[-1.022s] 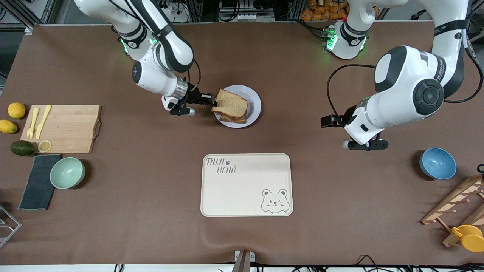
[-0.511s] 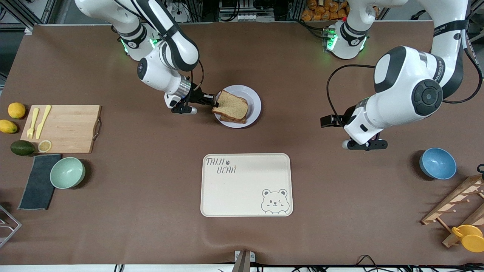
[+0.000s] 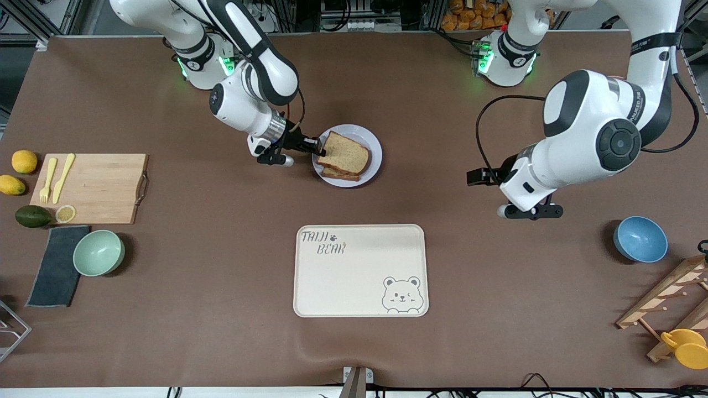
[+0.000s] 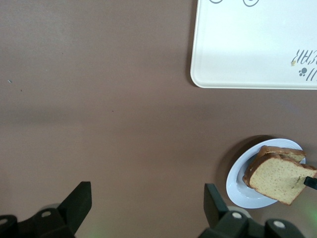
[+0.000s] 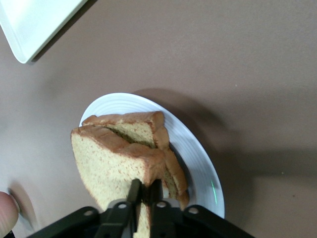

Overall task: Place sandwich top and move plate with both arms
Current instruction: 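Lower the bread onto the egg slice and open the right gripper, then withdraw the right gripper while the left gripper reaches toward the plate, then grasp the white plate rim with the left gripper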

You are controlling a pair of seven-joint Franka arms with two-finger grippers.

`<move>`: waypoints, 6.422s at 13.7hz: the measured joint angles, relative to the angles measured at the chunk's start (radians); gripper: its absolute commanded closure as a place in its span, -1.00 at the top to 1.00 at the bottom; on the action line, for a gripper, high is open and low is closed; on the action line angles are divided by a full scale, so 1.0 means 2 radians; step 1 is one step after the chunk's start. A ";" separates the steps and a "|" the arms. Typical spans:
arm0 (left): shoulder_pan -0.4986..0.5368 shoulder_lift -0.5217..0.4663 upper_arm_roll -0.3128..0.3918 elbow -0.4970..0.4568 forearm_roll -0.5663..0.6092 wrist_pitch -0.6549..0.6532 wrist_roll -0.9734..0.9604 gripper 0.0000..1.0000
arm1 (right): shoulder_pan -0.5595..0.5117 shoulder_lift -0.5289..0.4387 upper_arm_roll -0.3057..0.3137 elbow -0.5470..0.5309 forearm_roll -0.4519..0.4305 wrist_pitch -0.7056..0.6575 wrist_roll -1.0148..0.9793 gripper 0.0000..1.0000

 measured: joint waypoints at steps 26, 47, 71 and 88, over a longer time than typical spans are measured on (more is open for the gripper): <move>-0.045 0.126 -0.042 -0.036 -0.111 0.096 0.004 1.00 | -0.315 0.005 -0.020 0.182 -0.345 -0.343 0.005 0.39; -0.072 0.158 -0.126 -0.144 -0.139 0.280 0.068 1.00 | -0.371 -0.131 -0.013 0.357 -0.697 -0.573 0.182 1.00; -0.097 0.166 -0.153 -0.152 -0.169 0.331 0.074 -1.00 | -0.375 -0.095 -0.012 0.386 -0.700 -0.536 0.177 1.00; -0.022 0.155 -0.165 -0.156 -0.302 0.334 0.199 -1.00 | -0.375 -0.092 -0.012 0.385 -0.700 -0.539 0.177 1.00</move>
